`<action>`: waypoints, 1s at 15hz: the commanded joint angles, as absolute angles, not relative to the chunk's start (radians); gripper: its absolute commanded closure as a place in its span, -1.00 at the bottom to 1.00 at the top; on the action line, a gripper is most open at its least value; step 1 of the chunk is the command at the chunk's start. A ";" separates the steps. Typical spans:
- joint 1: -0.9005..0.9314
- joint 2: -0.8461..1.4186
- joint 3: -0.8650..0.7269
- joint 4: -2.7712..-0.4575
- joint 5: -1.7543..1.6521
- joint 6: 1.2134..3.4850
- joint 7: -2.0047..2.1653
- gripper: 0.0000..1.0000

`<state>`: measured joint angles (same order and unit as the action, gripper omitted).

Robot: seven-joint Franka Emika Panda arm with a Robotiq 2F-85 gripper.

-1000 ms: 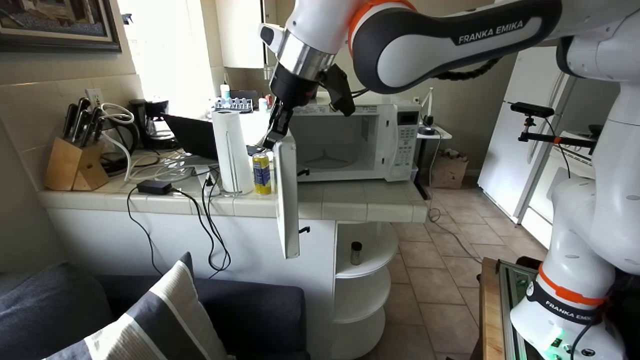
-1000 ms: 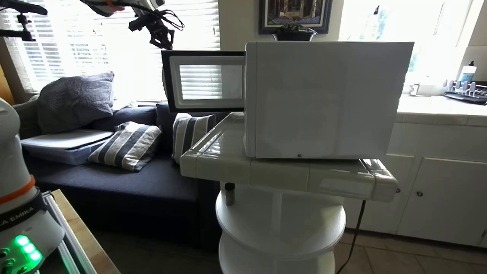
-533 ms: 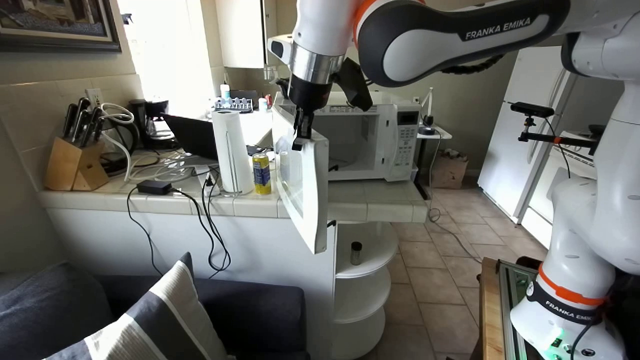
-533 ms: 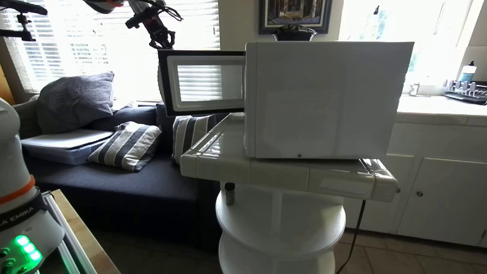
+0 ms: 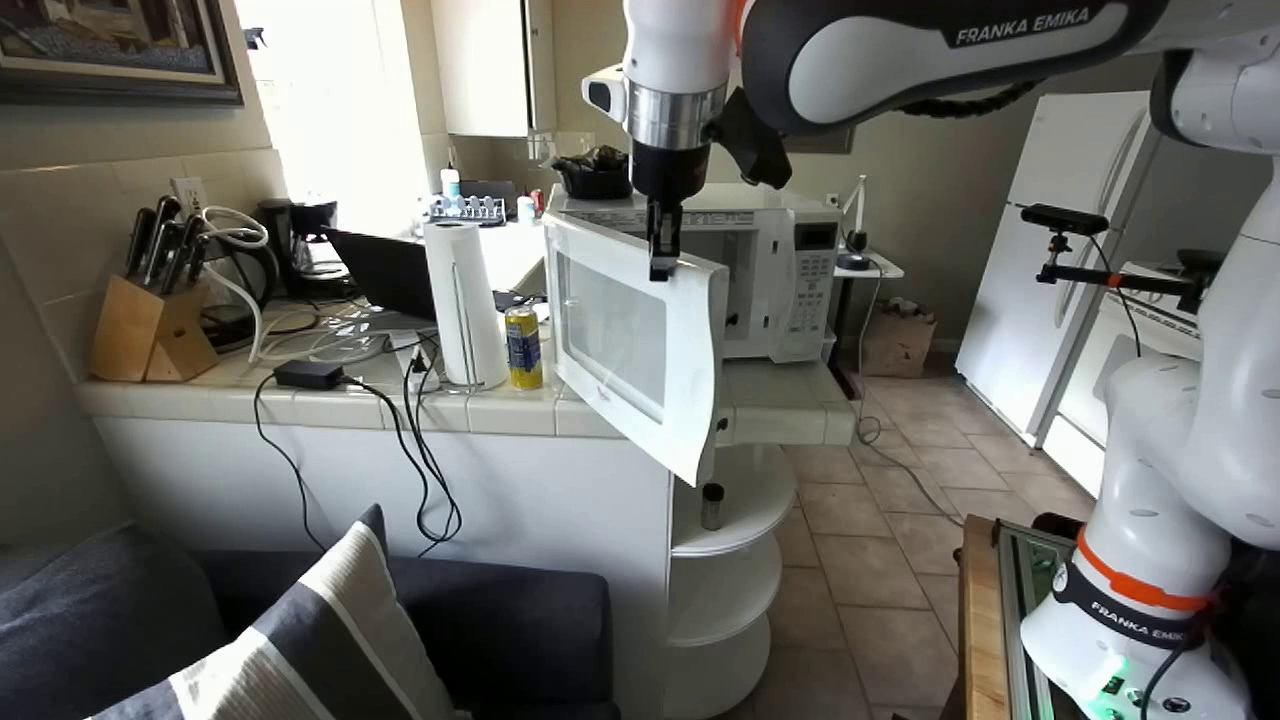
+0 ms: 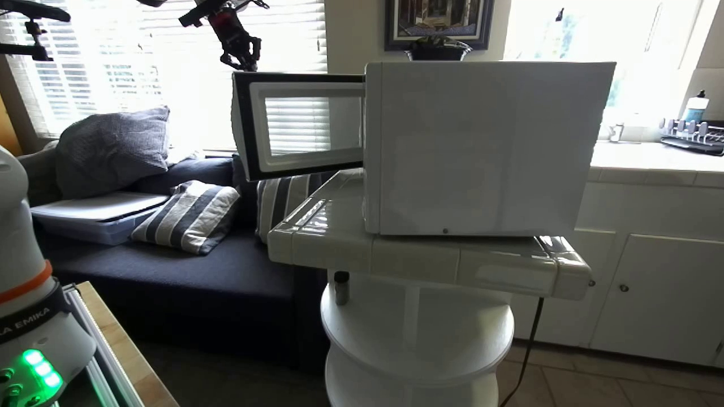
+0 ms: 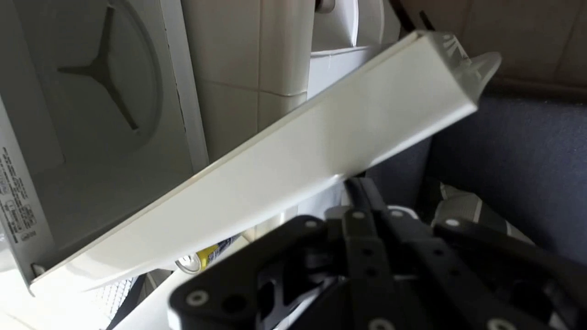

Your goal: Push the microwave door closed

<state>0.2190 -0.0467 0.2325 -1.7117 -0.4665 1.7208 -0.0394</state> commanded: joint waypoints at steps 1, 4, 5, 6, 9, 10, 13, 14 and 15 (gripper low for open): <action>0.187 -0.093 0.197 -1.782 -0.445 1.744 -0.069 1.00; 0.160 -0.110 0.163 -1.826 -0.426 1.756 -0.075 1.00; 0.151 -0.120 0.153 -1.843 -0.431 1.763 -0.072 1.00; 0.142 -0.127 0.144 -1.859 -0.444 1.775 -0.062 1.00; 0.110 -0.153 0.117 -1.902 -0.483 1.805 -0.037 1.00; 0.097 -0.164 0.107 -1.914 -0.491 1.812 -0.031 1.00; 0.057 -0.189 0.082 -1.949 -0.557 1.860 0.021 1.00; 0.042 -0.197 0.074 -1.962 -0.587 1.881 0.047 1.00; 0.029 -0.201 0.067 -1.973 -0.610 1.900 0.069 1.00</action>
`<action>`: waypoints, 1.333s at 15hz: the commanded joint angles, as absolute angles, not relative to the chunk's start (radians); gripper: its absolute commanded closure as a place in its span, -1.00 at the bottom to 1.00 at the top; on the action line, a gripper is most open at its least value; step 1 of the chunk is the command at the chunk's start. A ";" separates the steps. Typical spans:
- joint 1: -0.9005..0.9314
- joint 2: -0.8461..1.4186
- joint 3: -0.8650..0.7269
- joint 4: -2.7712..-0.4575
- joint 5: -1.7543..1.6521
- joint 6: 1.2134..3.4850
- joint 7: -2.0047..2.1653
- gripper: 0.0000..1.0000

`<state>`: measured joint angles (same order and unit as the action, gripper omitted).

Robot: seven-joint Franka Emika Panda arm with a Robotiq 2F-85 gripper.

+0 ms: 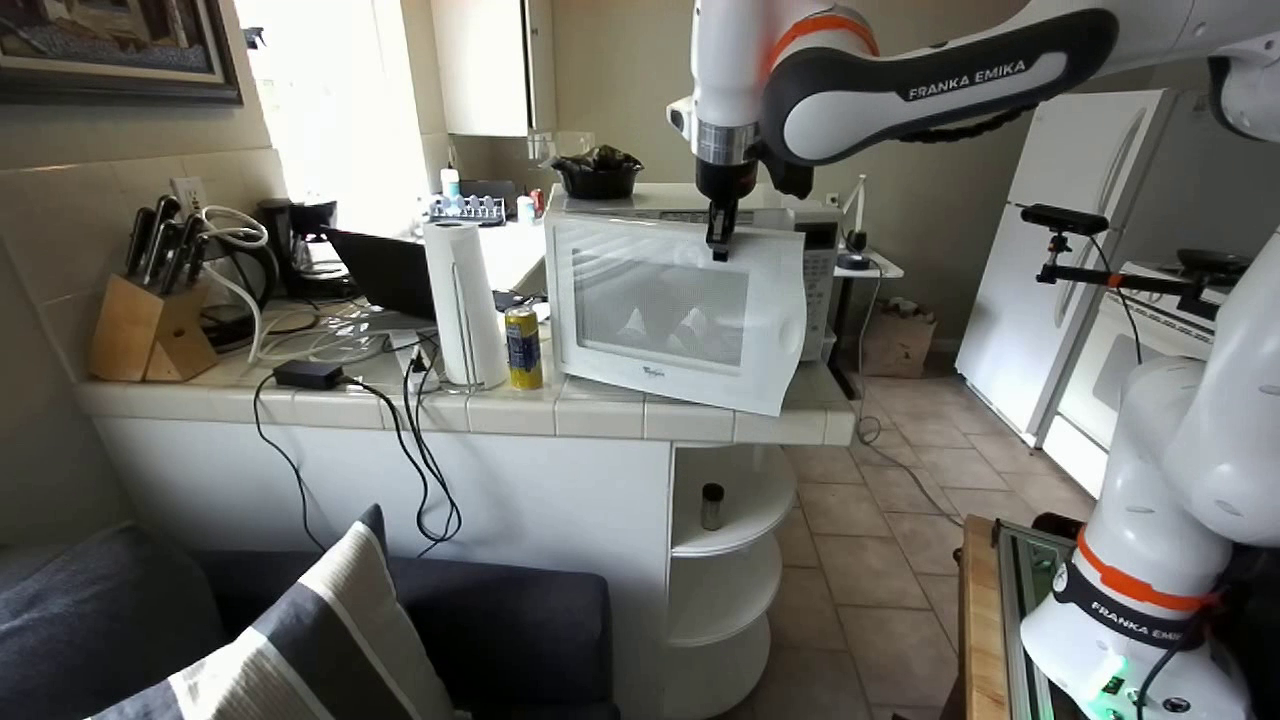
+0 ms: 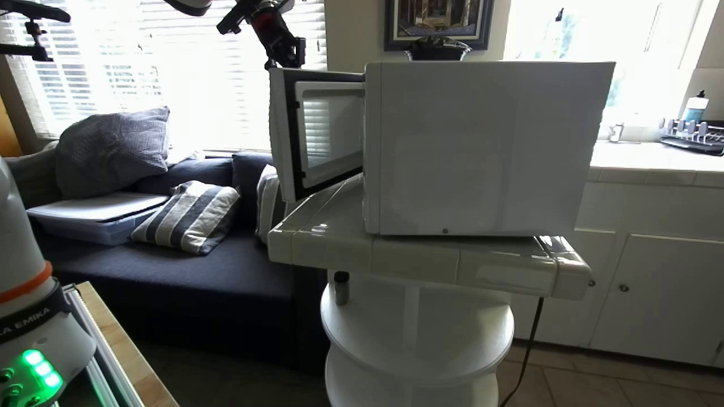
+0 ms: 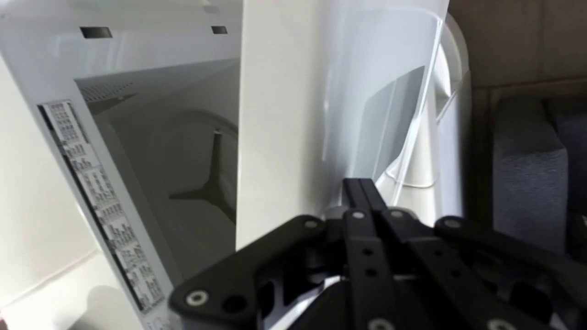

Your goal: Push the microwave door closed

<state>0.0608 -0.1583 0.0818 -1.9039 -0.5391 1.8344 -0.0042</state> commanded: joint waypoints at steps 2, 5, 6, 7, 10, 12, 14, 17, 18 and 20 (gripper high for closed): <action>0.003 -0.207 0.045 -2.007 -0.641 1.959 0.112 1.00; -0.039 -0.205 0.017 -2.070 -0.713 2.045 0.194 1.00; -0.055 -0.204 0.007 -2.092 -0.747 2.072 0.230 1.00; -0.069 -0.204 -0.004 -2.114 -0.781 2.104 0.268 1.00; -0.112 -0.201 -0.034 -2.161 -0.906 2.203 0.389 1.00; -0.129 -0.196 -0.048 -2.181 -0.975 2.266 0.457 1.00; -0.133 -0.209 -0.046 -2.207 -1.026 2.274 0.515 1.00; -0.095 -0.234 -0.056 -2.234 -0.849 2.207 0.395 1.00; -0.084 -0.246 -0.059 -2.240 -0.777 2.188 0.339 1.00; -0.068 -0.278 -0.061 -2.240 -0.613 2.138 0.213 1.00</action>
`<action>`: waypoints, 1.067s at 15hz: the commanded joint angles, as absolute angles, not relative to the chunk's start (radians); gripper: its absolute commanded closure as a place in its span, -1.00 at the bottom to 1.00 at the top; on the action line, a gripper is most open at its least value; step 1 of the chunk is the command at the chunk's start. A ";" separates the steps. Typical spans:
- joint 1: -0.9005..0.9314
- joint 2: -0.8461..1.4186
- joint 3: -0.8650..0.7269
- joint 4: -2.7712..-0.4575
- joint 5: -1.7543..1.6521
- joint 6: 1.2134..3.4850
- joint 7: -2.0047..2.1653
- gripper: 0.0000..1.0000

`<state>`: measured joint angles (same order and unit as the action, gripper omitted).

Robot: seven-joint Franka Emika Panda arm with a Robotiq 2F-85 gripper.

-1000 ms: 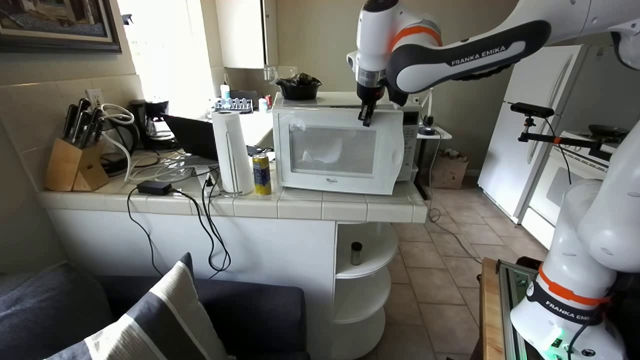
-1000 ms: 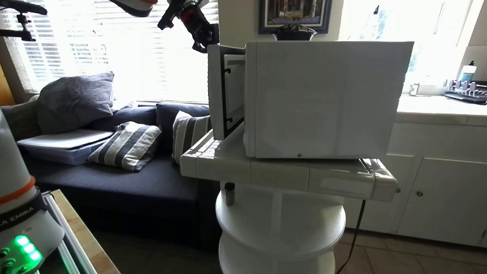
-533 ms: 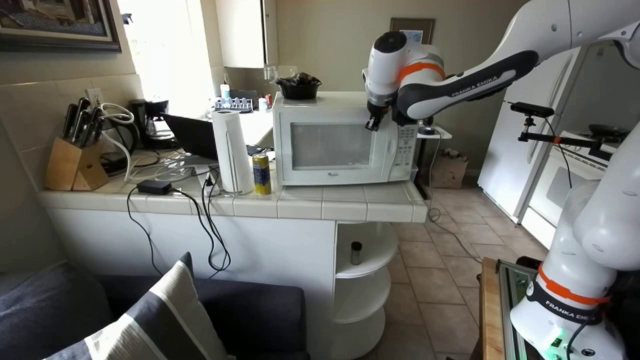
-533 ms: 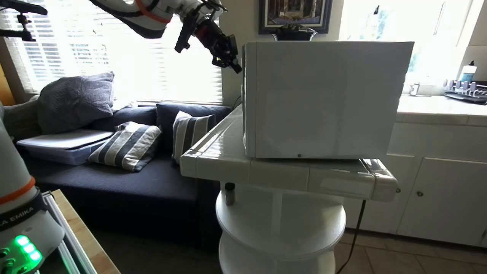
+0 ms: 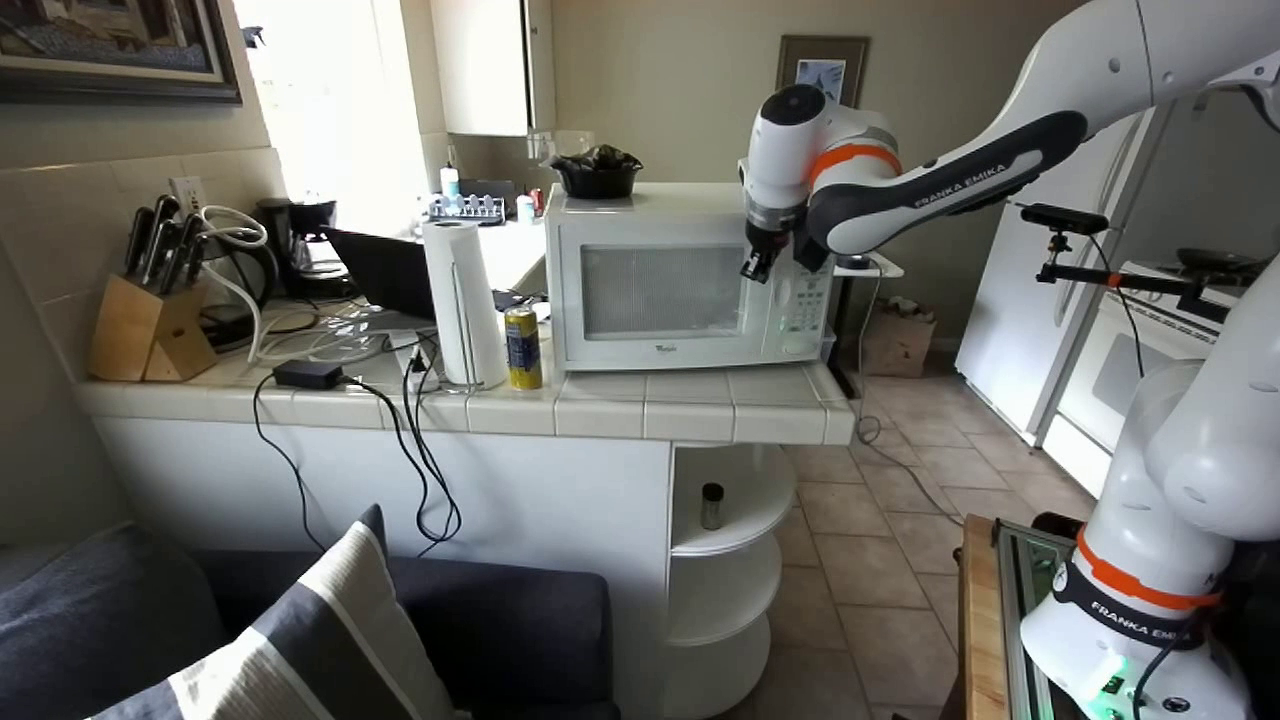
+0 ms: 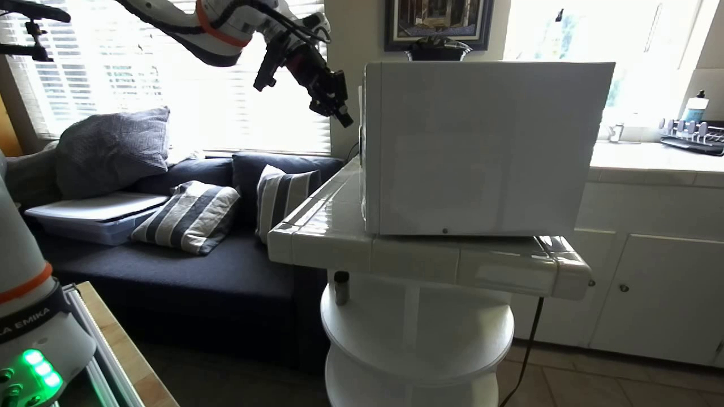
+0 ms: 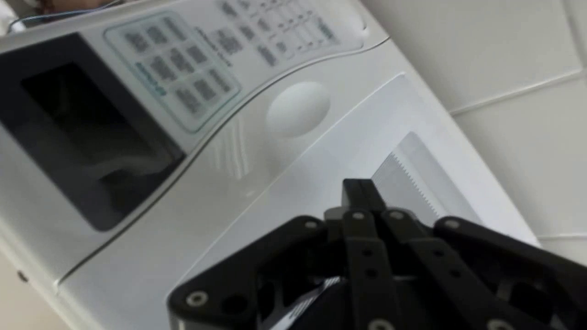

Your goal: Push the microwave door closed

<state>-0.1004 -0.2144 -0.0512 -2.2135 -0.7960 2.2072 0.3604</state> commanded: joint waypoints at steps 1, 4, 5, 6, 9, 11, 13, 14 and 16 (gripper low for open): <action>-0.061 -0.296 -0.058 -2.232 -0.536 2.100 0.155 1.00; -0.045 -0.350 -0.057 -2.194 -0.332 1.944 0.019 1.00; -0.042 -0.366 -0.061 -2.179 -0.279 1.882 -0.008 1.00; -0.039 -0.387 -0.070 -2.171 -0.227 1.837 -0.037 1.00; -0.045 -0.455 -0.092 -2.164 -0.107 1.760 -0.055 0.86; -0.057 -0.495 -0.099 -2.164 -0.069 1.738 -0.026 0.40; -0.068 -0.535 -0.104 -2.167 -0.046 1.729 -0.002 0.11; -0.086 -0.557 -0.095 -2.175 -0.068 1.741 0.032 -0.08; -0.110 -0.589 -0.100 -2.174 -0.064 1.724 0.076 -0.34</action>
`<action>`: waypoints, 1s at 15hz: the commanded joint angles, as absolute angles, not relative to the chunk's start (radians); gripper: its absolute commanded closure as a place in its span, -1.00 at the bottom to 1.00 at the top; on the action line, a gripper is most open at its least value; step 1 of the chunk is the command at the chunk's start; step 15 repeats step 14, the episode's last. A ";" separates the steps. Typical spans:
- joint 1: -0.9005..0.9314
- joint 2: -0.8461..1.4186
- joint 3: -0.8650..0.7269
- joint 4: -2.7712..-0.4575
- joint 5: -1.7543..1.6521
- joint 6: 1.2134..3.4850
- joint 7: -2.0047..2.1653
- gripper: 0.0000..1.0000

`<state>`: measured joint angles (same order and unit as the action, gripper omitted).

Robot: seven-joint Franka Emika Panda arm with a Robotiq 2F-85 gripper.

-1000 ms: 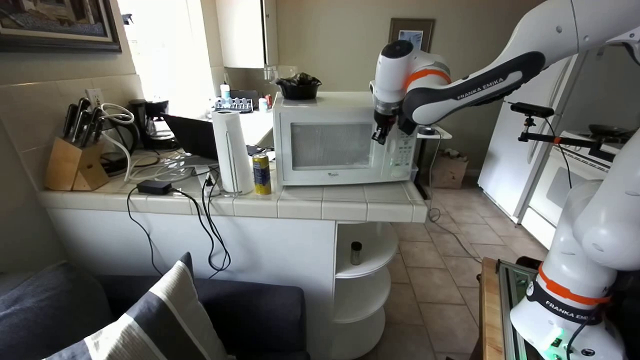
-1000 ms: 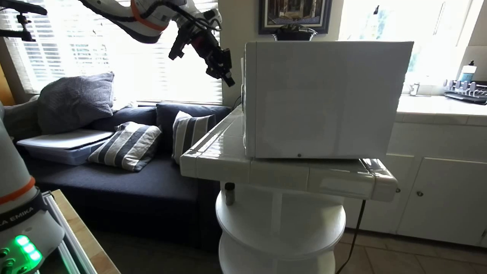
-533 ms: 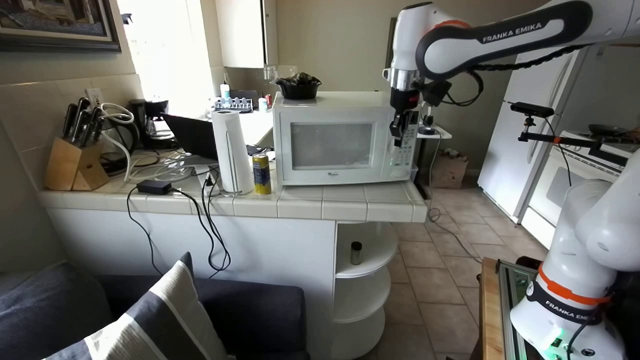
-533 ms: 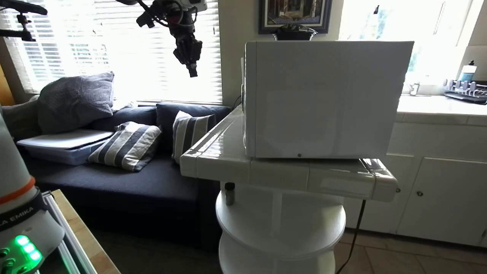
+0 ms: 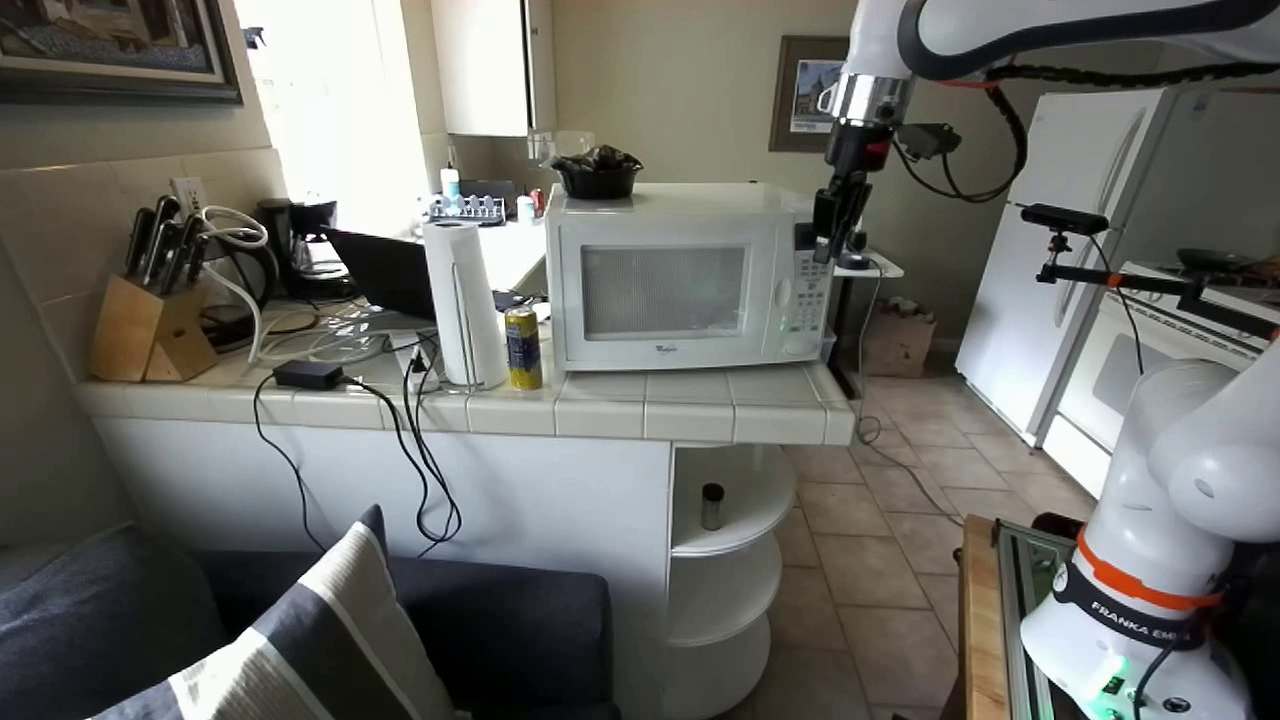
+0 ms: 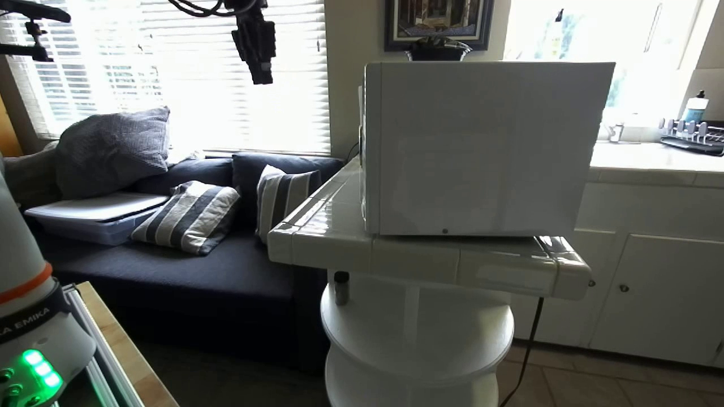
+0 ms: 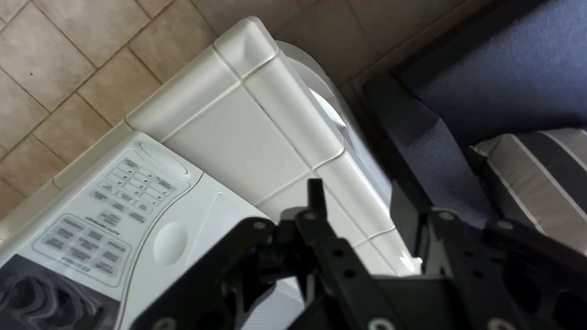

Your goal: Push the microwave door closed

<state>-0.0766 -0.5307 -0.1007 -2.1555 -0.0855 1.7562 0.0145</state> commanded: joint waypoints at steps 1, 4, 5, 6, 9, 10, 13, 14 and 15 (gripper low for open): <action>-0.123 -0.603 -0.106 -2.176 -0.057 1.725 0.101 -0.51; -0.168 -0.625 -0.118 -2.175 -0.034 1.700 0.202 -0.95; -0.186 -0.632 -0.114 -2.183 -0.035 1.711 0.243 -1.00; -0.211 -0.640 -0.099 -2.199 -0.064 1.752 0.291 -1.00; -0.213 -0.617 -0.102 -2.165 -0.087 1.753 0.262 -1.00; -0.218 -0.617 -0.098 -2.170 -0.094 1.763 0.267 -1.00; -0.220 -0.616 -0.094 -2.172 -0.100 1.766 0.274 -1.00; -0.220 -0.616 -0.094 -2.172 -0.100 1.766 0.274 -1.00; -0.220 -0.616 -0.094 -2.172 -0.100 1.766 0.274 -1.00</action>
